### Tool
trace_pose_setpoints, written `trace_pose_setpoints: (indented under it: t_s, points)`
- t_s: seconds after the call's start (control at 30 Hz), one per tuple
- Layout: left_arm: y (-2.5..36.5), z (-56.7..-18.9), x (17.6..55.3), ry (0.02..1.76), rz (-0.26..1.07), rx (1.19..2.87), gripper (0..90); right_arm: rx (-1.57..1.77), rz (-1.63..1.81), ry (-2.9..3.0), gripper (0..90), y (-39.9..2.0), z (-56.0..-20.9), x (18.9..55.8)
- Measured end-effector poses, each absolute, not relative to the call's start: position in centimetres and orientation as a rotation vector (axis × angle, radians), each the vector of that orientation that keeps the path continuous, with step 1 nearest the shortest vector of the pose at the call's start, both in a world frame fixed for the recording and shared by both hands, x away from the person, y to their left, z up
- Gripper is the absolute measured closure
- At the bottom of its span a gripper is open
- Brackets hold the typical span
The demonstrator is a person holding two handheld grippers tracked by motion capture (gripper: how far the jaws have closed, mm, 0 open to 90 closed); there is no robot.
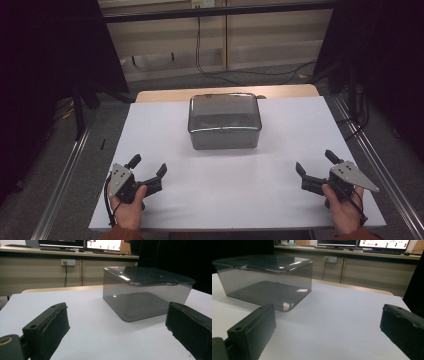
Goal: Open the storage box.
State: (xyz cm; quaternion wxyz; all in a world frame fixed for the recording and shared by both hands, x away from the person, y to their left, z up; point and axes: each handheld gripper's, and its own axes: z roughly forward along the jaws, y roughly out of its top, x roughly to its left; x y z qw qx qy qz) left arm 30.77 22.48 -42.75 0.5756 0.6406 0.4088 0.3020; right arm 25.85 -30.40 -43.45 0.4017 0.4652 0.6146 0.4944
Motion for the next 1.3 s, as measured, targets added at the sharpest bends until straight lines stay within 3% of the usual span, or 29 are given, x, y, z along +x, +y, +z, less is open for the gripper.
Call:
trace_pose_setpoints:
  t_s: [0.7,1.3]
  points:
    - [22.1,-42.9,30.8,0.969,0.692,1.514,4.3,1.154,1.314,1.617,0.0,-29.3,-43.7,26.5]
    - [22.0,-42.7,30.5,0.948,0.678,1.51,3.8,1.073,1.41,1.724,0.0,-25.6,-43.4,27.9]
